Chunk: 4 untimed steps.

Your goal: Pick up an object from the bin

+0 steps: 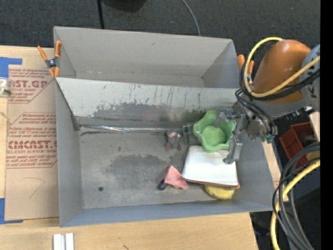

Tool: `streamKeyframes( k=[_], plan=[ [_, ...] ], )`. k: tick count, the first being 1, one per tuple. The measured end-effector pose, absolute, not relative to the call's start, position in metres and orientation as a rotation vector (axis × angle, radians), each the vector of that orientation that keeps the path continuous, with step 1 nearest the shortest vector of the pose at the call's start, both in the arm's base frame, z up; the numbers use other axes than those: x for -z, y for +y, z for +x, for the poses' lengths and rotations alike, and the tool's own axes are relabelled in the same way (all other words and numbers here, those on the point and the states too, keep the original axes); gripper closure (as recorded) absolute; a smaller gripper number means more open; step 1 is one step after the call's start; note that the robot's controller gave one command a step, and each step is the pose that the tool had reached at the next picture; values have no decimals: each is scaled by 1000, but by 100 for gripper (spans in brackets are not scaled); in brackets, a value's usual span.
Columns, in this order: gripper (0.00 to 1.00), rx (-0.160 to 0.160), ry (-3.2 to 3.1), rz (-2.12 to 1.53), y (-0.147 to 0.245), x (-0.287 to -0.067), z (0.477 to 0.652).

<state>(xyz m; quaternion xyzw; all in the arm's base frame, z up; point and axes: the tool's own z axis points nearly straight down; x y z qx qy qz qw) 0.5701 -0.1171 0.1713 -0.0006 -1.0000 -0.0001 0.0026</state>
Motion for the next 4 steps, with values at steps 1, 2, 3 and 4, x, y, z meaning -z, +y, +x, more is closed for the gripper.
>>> streamKeyframes(
  k=[1,2,3,4],
  plan=[
    [0,-2,-3144,0,-117,-176,572],
    [0,-5,-3152,21,-117,-140,577],
    [100,-4,-3155,103,-112,-82,585],
    [100,-3,-3155,104,-111,-82,585]
  ],
)
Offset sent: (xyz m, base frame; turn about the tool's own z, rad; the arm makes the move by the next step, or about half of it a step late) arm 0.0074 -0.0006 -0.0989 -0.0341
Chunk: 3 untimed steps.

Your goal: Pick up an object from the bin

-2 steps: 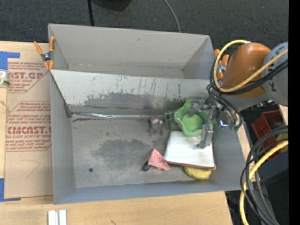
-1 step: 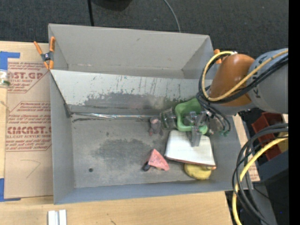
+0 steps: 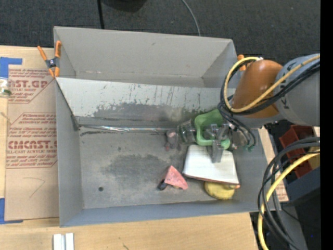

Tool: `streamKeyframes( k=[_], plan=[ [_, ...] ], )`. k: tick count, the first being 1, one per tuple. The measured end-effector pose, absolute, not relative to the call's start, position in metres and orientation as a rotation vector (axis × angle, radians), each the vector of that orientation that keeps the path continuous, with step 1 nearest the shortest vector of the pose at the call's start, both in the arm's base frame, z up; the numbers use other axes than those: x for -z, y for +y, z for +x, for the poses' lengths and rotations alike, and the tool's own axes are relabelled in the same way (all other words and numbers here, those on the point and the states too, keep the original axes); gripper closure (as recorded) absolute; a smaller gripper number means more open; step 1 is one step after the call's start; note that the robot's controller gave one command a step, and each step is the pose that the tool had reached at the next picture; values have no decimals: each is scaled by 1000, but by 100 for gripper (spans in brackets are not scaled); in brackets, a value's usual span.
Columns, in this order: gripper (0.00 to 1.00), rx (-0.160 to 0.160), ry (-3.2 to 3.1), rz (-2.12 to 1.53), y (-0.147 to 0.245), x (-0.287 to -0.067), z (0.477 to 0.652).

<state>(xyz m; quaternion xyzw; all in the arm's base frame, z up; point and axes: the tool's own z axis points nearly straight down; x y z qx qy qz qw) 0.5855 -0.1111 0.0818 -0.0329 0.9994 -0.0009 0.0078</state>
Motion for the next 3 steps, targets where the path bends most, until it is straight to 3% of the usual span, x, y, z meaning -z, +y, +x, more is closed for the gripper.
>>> streamKeyframes(
  k=[2,3],
  plan=[
    [100,6,3119,-132,-112,-151,588],
    [100,5,3118,-219,-121,-268,590]
  ],
)
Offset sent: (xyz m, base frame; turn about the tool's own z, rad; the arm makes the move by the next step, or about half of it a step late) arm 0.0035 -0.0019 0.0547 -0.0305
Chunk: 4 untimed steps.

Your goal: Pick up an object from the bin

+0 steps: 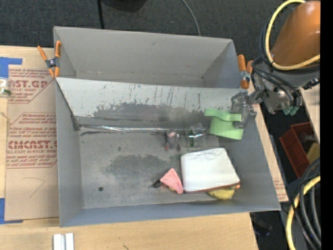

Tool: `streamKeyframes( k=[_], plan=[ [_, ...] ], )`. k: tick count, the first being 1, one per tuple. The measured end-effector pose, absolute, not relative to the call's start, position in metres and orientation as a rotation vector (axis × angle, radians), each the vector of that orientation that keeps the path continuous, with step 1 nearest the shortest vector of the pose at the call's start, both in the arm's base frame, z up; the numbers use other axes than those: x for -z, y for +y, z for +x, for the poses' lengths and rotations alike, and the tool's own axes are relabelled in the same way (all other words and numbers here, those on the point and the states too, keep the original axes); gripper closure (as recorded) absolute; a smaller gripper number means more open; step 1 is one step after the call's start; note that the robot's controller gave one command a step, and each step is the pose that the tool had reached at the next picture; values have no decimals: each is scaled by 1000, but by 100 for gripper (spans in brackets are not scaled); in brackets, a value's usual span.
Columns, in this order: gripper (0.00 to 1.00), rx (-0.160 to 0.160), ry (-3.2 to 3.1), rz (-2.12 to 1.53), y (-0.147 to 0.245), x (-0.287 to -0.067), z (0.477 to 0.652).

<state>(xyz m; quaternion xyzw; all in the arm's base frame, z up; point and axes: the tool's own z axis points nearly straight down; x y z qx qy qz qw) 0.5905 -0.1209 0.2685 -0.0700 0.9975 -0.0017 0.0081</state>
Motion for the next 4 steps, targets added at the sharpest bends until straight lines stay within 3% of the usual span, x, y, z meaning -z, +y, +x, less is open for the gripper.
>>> streamKeyframes(
  k=[4],
  plan=[
    [100,4,3118,-218,-121,-268,590]
  ],
)
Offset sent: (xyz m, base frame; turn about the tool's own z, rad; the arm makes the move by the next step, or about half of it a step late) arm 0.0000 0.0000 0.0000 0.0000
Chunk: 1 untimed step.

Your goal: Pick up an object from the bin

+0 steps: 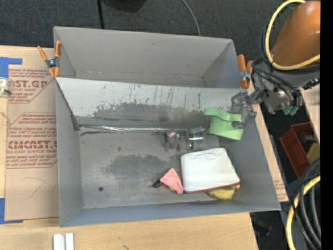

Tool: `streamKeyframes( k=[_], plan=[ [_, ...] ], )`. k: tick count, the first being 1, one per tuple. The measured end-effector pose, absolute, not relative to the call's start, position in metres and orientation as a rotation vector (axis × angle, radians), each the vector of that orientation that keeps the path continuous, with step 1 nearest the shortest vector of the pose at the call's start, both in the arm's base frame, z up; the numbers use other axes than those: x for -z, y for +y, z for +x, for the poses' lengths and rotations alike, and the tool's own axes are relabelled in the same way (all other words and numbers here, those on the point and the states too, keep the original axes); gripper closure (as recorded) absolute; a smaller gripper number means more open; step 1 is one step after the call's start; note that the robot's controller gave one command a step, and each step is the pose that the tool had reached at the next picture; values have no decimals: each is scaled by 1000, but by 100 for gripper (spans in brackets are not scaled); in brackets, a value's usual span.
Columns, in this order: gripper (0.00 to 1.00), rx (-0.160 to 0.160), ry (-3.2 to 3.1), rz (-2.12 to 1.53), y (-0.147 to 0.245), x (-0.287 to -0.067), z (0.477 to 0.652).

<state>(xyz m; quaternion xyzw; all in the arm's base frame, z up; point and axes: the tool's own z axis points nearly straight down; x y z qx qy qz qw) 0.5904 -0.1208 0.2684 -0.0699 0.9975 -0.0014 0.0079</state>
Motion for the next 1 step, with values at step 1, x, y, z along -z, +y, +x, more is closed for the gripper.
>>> streamKeyframes(
  k=[1],
  plan=[
    [100,4,3118,-218,-121,-268,590]
  ],
)
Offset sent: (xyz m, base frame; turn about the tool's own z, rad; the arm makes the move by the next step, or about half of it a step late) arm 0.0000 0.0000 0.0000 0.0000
